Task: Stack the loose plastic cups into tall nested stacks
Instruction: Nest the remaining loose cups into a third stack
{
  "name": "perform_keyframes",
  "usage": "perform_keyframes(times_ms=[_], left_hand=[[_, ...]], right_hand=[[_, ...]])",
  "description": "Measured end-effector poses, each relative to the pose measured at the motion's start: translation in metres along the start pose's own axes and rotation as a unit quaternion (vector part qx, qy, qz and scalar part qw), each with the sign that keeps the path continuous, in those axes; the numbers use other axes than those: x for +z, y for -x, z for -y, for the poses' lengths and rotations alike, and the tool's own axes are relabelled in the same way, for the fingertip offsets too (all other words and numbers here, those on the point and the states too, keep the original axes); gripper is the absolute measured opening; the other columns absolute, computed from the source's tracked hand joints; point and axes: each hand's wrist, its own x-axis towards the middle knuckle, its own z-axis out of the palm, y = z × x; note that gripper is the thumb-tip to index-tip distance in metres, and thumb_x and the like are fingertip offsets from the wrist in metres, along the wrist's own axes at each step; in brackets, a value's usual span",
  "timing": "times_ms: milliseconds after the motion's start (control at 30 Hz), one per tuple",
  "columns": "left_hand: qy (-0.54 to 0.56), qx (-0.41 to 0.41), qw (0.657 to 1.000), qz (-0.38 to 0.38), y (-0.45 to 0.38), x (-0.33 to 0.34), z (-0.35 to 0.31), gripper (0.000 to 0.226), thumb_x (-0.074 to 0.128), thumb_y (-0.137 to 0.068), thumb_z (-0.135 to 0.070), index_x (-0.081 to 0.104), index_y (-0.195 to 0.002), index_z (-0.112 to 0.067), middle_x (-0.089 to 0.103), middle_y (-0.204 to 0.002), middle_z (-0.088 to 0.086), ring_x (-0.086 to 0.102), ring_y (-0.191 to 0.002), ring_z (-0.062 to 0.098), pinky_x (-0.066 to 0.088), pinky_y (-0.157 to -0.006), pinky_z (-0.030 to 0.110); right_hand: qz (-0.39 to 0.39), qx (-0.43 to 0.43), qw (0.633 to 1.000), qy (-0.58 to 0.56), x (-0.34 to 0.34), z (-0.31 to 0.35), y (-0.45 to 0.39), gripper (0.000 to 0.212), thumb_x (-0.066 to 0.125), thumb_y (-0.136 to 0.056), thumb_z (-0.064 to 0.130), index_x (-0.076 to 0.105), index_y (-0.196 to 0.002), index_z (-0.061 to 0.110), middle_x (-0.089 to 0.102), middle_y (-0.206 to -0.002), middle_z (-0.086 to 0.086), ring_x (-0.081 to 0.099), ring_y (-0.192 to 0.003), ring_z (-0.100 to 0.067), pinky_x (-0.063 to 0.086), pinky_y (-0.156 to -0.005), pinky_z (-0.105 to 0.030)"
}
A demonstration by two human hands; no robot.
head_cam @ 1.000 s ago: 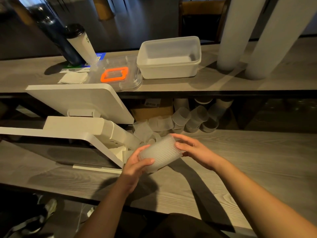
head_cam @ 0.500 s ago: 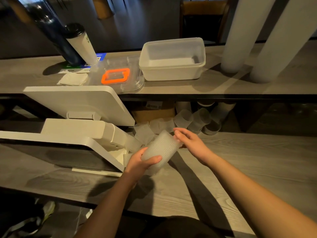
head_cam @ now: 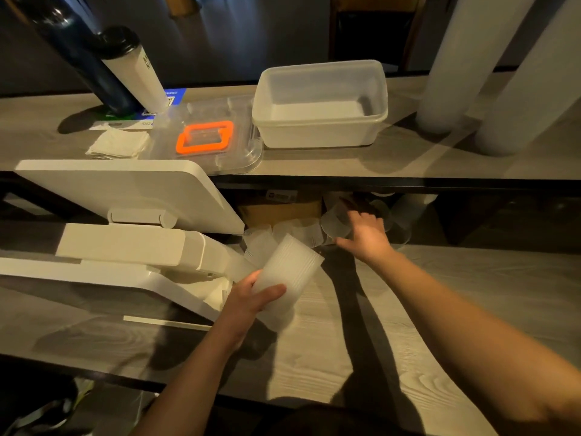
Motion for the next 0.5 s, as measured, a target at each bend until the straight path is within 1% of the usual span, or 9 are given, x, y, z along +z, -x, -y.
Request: perform_keyframes(times_ms=[100,167,233,300,400,433,500], left_hand=[[0.010,-0.005,1.000,0.025,-0.002,0.001,-0.001,0.073,0.074,-0.053,-0.059,0.061,-0.119,-0.029,0.067,-0.112,0.001,0.063,-0.105,0.022,0.054,-0.083,0.038],[0.009,-0.005,1.000,0.026,-0.004,0.003,-0.001,0.074,0.074,-0.053,-0.059,0.061,-0.119,-0.029,0.068,-0.112,0.000,0.063,-0.105,0.022,0.055,-0.083,0.038],[0.008,-0.004,1.000,0.020,-0.006,0.004,-0.001,0.072,0.075,-0.054,-0.059,0.062,-0.118,-0.029,0.068,-0.110,0.001,0.063,-0.105,0.024,0.055,-0.085,0.041],[0.013,-0.002,1.000,0.014,-0.006,0.004,-0.001,0.069,0.075,-0.054,-0.059,0.064,-0.115,-0.029,0.070,-0.107,0.000,0.064,-0.104,0.025,0.054,-0.088,0.047],[0.014,0.003,1.000,0.014,-0.005,0.005,-0.001,0.067,0.075,-0.055,-0.059,0.065,-0.114,-0.030,0.070,-0.108,0.001,0.063,-0.104,0.026,0.053,-0.090,0.049],[0.015,0.003,1.000,0.012,-0.004,0.006,-0.001,0.066,0.075,-0.055,-0.059,0.065,-0.114,-0.031,0.069,-0.109,0.001,0.063,-0.105,0.026,0.053,-0.089,0.048],[0.020,0.000,1.000,0.006,-0.002,0.008,0.000,0.067,0.074,-0.053,-0.060,0.064,-0.113,-0.032,0.068,-0.110,0.001,0.062,-0.106,0.026,0.054,-0.089,0.047]], right_hand=[[0.057,0.003,0.998,0.027,-0.001,0.000,-0.012,0.050,0.069,-0.089,0.036,0.050,-0.133,0.021,0.061,-0.123,-0.005,0.055,-0.118,-0.027,0.035,-0.107,-0.045],[0.069,0.005,0.997,0.023,-0.002,0.000,-0.016,0.042,0.070,-0.089,0.034,0.054,-0.126,0.024,0.063,-0.117,-0.002,0.059,-0.114,-0.026,0.038,-0.104,-0.044],[0.063,0.002,0.998,0.026,-0.006,0.001,-0.016,0.038,0.070,-0.090,0.032,0.056,-0.124,0.025,0.064,-0.114,-0.001,0.061,-0.111,-0.025,0.043,-0.101,-0.042],[0.053,-0.019,0.997,0.053,-0.008,0.000,-0.014,0.044,0.070,-0.090,0.034,0.053,-0.130,0.025,0.064,-0.117,-0.001,0.061,-0.112,-0.025,0.046,-0.099,-0.041],[0.040,-0.059,0.993,0.090,-0.009,-0.003,-0.005,0.063,0.069,-0.089,0.037,0.040,-0.144,0.024,0.057,-0.133,-0.003,0.053,-0.123,-0.027,0.037,-0.105,-0.044],[0.029,-0.068,0.994,0.086,-0.008,-0.005,0.000,0.066,0.069,-0.089,0.037,0.039,-0.145,0.025,0.055,-0.137,-0.003,0.050,-0.126,-0.028,0.034,-0.108,-0.045],[-0.003,-0.079,0.995,0.069,-0.009,-0.007,0.009,0.064,0.070,-0.086,0.036,0.040,-0.142,0.025,0.053,-0.139,-0.003,0.046,-0.128,-0.028,0.029,-0.111,-0.046]])
